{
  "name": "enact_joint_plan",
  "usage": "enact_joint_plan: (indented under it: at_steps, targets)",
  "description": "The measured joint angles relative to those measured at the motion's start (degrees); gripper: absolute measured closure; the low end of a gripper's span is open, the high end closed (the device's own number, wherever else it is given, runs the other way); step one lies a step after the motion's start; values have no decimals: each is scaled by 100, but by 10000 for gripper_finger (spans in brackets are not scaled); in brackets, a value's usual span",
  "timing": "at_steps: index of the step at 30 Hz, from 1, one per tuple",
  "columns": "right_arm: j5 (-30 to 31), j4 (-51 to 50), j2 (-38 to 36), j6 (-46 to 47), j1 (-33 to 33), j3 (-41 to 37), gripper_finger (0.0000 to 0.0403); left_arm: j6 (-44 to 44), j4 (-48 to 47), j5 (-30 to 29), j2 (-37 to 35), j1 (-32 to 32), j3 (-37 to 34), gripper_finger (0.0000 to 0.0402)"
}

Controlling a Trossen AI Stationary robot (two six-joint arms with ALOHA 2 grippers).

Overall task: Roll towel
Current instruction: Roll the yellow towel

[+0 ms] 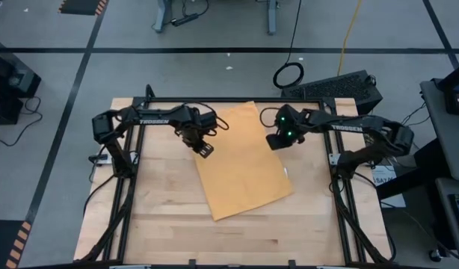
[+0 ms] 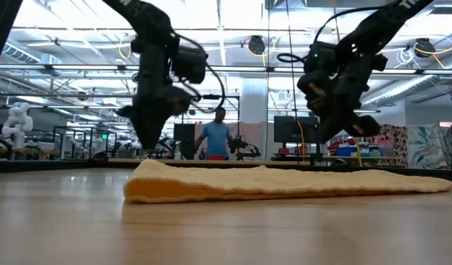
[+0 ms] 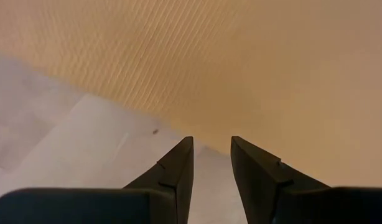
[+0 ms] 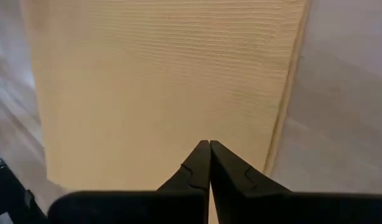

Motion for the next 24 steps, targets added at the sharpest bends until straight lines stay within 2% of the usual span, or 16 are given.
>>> enact_joint_plan:
  at_steps: [6,14,18,24]
  targets:
    - [341,574,328,482,269,0,403,-155,1041,1,8,-3,-613,291]
    - [665,772,501,939,833,0,403,-147,1876,-405,6,50,-828,291]
    - [900,771,501,1122,1157,0,403,-155,1614,-36,-79,86,-697,291]
    - [1435,591,503,1313,1515,0,403,-271,657,11,-484,-144,-525,291]
